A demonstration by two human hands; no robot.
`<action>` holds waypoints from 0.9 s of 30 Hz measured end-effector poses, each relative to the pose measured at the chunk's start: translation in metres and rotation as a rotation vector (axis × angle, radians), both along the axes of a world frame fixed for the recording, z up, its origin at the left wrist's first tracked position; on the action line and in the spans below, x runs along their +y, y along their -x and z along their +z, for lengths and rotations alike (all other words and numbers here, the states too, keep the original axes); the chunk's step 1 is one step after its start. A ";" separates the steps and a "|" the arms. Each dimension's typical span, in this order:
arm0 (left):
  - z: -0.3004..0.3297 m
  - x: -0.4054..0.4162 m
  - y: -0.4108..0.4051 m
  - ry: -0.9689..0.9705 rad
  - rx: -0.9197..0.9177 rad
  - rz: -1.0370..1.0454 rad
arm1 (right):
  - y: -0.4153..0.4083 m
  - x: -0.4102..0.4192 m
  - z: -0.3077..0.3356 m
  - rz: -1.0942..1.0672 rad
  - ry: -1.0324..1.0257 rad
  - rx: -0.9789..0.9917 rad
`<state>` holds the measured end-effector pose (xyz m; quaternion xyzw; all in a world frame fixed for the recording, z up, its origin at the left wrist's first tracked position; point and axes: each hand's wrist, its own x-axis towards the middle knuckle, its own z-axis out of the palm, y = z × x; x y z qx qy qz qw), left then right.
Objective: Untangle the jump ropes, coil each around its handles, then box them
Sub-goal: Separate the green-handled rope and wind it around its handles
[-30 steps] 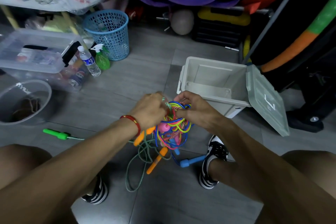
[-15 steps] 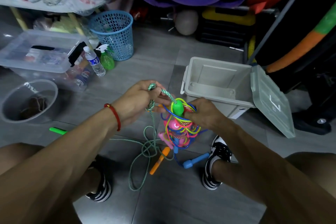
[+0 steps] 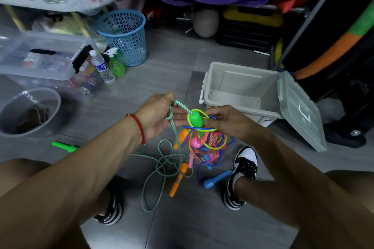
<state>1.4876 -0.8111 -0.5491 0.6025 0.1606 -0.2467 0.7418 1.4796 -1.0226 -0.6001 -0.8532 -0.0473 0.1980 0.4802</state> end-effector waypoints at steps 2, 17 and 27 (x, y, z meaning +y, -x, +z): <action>-0.002 -0.004 0.003 -0.007 -0.041 -0.006 | -0.001 0.000 -0.007 -0.019 0.061 -0.020; -0.011 -0.011 0.015 -0.343 -0.450 -0.232 | 0.002 0.008 -0.012 -0.151 0.752 -0.259; -0.011 -0.005 0.006 0.041 0.036 -0.018 | 0.009 0.000 0.001 0.119 0.246 -0.310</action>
